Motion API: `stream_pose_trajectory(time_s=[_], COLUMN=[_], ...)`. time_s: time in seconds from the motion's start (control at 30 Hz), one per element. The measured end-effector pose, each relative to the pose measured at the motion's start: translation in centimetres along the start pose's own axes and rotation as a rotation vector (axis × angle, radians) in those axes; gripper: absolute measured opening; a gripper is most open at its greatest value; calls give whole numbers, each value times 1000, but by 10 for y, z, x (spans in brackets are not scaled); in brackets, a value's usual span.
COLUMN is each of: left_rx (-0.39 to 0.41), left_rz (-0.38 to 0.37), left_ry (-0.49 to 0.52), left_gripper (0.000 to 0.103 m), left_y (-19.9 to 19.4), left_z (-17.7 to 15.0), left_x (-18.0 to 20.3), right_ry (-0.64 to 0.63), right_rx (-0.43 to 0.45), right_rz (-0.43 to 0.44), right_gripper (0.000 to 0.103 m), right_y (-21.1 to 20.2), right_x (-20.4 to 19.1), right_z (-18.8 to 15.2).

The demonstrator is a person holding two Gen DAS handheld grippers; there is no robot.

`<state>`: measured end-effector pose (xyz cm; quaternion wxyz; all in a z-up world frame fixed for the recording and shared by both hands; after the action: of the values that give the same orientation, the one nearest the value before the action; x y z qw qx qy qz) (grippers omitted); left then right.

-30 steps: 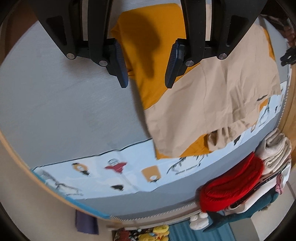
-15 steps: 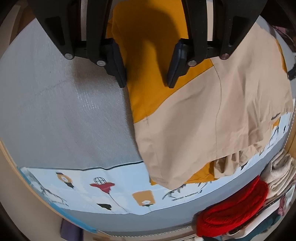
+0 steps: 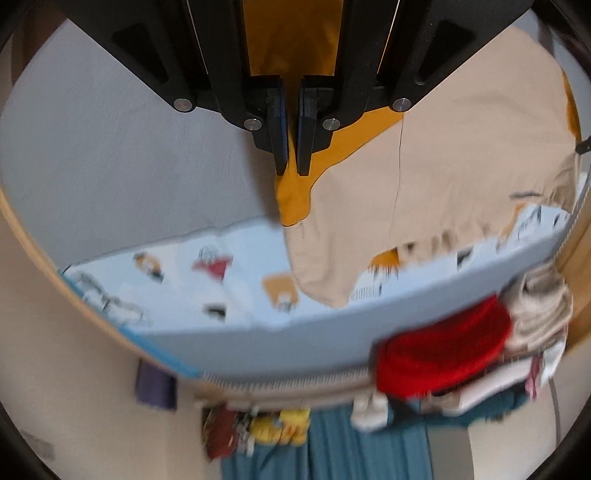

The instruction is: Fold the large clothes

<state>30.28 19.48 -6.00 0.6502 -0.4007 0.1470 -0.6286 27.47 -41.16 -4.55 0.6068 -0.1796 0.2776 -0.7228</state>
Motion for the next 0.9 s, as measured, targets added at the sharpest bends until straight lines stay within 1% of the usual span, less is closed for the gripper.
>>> stream_pose_trajectory(time_s=[0.07, 0.1, 0.17, 0.23, 0.27, 0.37, 0.4, 0.47, 0.53, 0.57, 0.6, 0.63, 0.67, 0.7, 0.73, 0.77, 0.8, 0.83, 0.9], left_rx=[29, 30, 34, 68, 99, 161, 183, 216, 228, 202, 155, 65, -62, -150, -216, -223, -201, -167, -51], left_rz=[17, 19, 36, 49, 54, 73, 75, 77, 97, 106, 104, 104, 123, 135, 130, 130, 131, 138, 162], left_ry=[21, 22, 24, 33, 46, 70, 67, 63, 69, 69, 65, 59, 63, 69, 55, 46, 54, 72, 108], left_gripper=[2, 2, 2, 2, 2, 2, 2, 2, 2, 2, 3, 5, 8, 10, 8, 5, 4, 1, 1], left_y=[4, 8, 17, 20, 18, 21, 22, 27, 36, 49, 62, 84, 110, 127, 141, 145, 144, 140, 125], left_z=[7, 9, 13, 19, 24, 37, 41, 48, 52, 53, 51, 46, 35, 25, 15, 13, 17, 23, 40], left_x=[4, 6, 6, 10, 13, 19, 20, 21, 23, 22, 20, 17, 12, 8, 3, 2, 3, 5, 11], right_ry=[-29, -33, -37, -37, -31, -30, -31, -38, -68, -78, -91, -102, -116, -123, -126, -112, -91, -92, -79], right_rx=[32, 28, -10, -30, -13, 98, 145, 206, 260, 262, 238, 206, 131, -9, -128, -265, -338, -329, -233], right_rz=[-33, -37, -61, -77, -79, -84, -87, -100, -128, -134, -146, -163, -188, -194, -193, -179, -164, -166, -178], right_gripper=[4, 4, 4, 4, 4, 4, 4, 4, 4, 4, 4, 4, 4, 4, 4, 4, 4, 4, 4], right_y=[3, 8, 25, 38, 41, 34, 31, 27, 29, 33, 46, 56, 78, 109, 132, 157, 171, 174, 165], right_x=[-7, -9, -11, -12, -13, -20, -23, -27, -36, -40, -43, -44, -43, -40, -36, -31, -28, -29, -29], right_z=[7, 9, 8, 9, 13, 30, 37, 45, 53, 54, 54, 51, 45, 31, 16, -6, -19, -18, 1])
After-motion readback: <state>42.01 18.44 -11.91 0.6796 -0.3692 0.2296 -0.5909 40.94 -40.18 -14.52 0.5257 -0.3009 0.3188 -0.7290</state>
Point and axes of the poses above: each gripper's, at about its wrist camera, not at the fingertips, and y roughly the way its jaws point, x to its right, z to its top, the point moved 3 cm from there along y, roughly the way its jaws point, and after that the axes turned 9 degrees about x, right-handed, at the moved point
